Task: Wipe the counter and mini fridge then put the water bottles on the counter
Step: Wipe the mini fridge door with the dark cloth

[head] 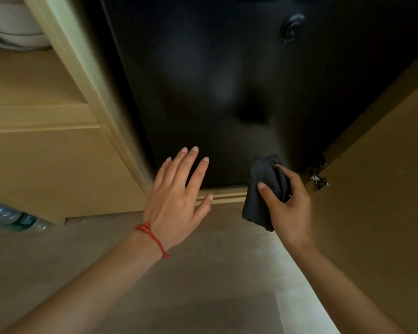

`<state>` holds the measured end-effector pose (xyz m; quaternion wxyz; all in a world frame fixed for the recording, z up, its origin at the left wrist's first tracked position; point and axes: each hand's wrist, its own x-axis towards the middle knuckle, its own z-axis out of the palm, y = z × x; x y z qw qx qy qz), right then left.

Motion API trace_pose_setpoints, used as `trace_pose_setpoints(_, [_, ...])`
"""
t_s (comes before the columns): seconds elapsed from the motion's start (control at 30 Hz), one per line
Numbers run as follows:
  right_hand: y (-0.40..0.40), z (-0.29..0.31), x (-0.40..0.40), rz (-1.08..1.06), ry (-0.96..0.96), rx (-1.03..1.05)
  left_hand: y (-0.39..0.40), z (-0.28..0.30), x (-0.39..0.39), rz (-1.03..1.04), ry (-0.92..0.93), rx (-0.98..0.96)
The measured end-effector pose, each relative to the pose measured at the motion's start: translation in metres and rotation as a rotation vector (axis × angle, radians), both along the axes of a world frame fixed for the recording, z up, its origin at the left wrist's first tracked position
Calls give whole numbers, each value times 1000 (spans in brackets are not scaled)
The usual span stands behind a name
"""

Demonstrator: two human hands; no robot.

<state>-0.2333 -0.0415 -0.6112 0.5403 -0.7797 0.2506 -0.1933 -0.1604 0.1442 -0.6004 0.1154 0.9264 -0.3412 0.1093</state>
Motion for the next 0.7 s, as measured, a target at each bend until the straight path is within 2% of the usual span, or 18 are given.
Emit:
trace_pose_setpoints(0.27, [4,113,-45,-39,126,78,-4,104,-35,-29,132,35])
trace_pose_setpoints(0.43, [9,194,-66,-30,133,40,-11,185,-58,-45,210,32])
trace_pose_setpoints(0.7, [-6,329,-89,-70,148,42,-14,315,-74,-53,217,34])
